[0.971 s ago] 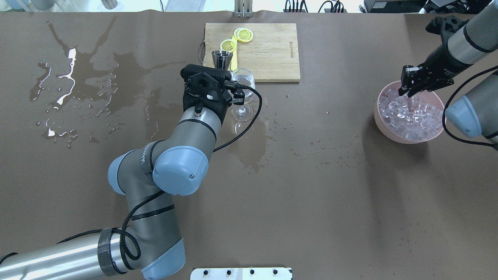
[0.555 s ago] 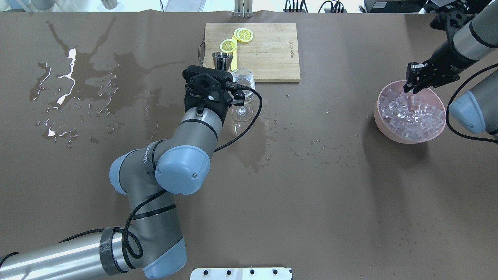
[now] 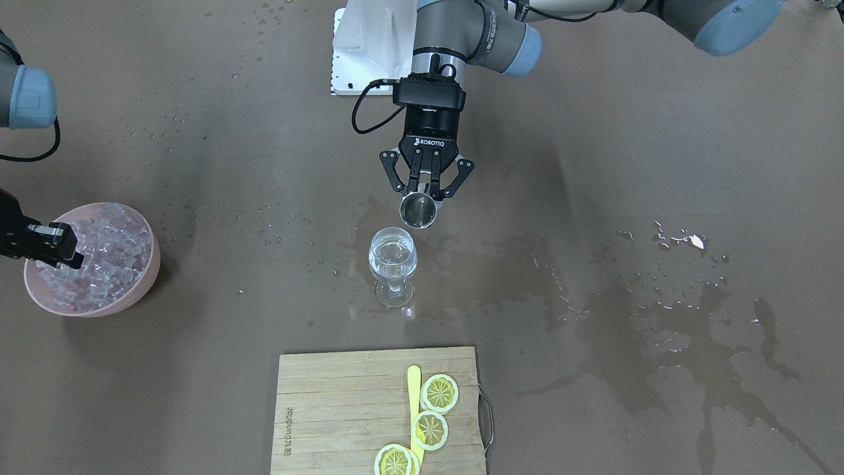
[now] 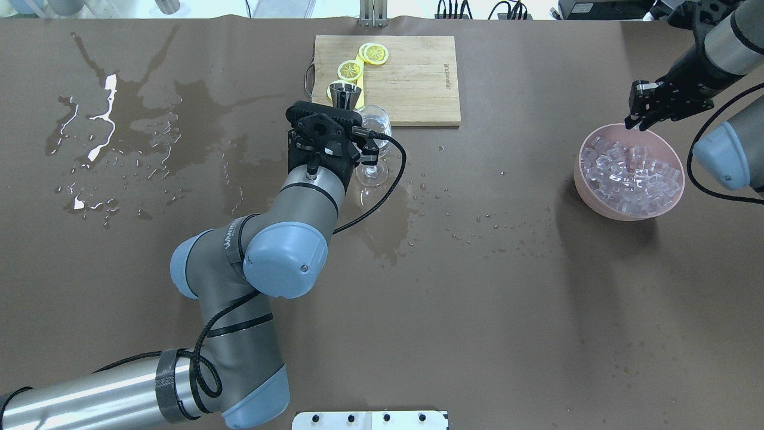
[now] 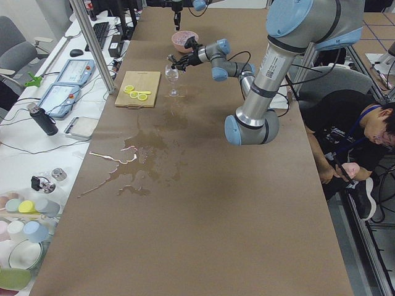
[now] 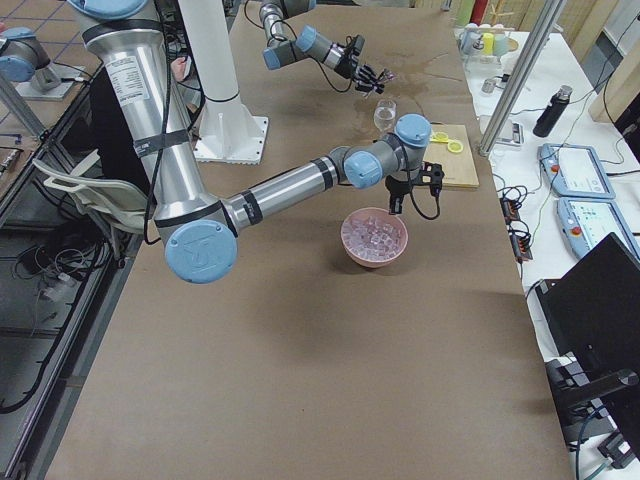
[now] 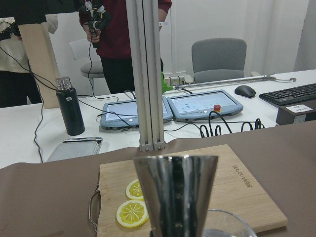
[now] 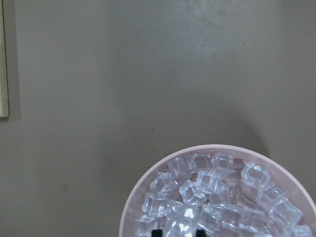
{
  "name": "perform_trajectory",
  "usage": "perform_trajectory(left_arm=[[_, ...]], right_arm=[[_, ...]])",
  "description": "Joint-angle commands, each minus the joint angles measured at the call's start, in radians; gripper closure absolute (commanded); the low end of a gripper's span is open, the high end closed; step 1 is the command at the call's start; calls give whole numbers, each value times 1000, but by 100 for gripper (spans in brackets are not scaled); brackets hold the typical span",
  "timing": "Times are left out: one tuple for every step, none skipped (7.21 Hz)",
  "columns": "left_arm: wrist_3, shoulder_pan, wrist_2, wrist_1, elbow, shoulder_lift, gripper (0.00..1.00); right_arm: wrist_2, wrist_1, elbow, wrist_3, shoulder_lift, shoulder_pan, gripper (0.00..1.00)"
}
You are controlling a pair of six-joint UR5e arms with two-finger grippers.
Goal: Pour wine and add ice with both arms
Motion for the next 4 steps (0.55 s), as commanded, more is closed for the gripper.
perform_trajectory(left_arm=[[2, 0, -3, 20, 0, -6, 75], [2, 0, -16, 21, 0, -4, 75], [2, 0, -25, 53, 0, -15, 75], [2, -1, -26, 78, 0, -29, 75]], right_arm=[[1, -2, 3, 0, 14, 2, 100], [0, -2, 5, 0, 18, 2, 100], [-5, -2, 5, 0, 26, 1, 100], [-7, -4, 5, 0, 32, -5, 100]])
